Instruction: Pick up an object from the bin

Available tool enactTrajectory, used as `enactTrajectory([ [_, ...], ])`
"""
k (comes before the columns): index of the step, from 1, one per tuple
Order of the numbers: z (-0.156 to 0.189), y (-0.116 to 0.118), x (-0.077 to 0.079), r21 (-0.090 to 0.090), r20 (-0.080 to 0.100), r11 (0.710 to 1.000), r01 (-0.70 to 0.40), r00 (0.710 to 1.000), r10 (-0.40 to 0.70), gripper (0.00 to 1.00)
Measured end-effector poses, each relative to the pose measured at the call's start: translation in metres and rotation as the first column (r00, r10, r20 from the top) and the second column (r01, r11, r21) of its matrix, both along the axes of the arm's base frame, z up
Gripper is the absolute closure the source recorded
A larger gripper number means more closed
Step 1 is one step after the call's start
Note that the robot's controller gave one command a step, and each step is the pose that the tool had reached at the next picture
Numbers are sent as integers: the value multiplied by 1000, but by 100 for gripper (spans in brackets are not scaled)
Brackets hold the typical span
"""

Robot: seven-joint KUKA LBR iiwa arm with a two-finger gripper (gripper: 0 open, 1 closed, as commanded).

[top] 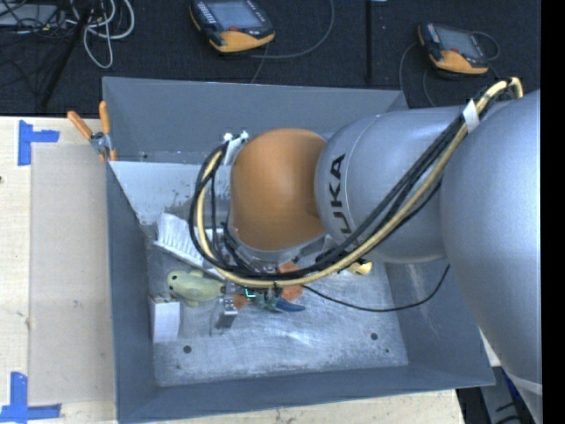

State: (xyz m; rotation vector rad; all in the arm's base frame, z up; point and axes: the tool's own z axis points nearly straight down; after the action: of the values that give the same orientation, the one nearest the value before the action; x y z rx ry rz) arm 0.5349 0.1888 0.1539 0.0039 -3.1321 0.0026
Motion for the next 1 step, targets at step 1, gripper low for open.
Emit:
enactTrajectory([
  [1, 4, -1, 2, 1, 7, 1000, 4, 1000, -4, 0],
])
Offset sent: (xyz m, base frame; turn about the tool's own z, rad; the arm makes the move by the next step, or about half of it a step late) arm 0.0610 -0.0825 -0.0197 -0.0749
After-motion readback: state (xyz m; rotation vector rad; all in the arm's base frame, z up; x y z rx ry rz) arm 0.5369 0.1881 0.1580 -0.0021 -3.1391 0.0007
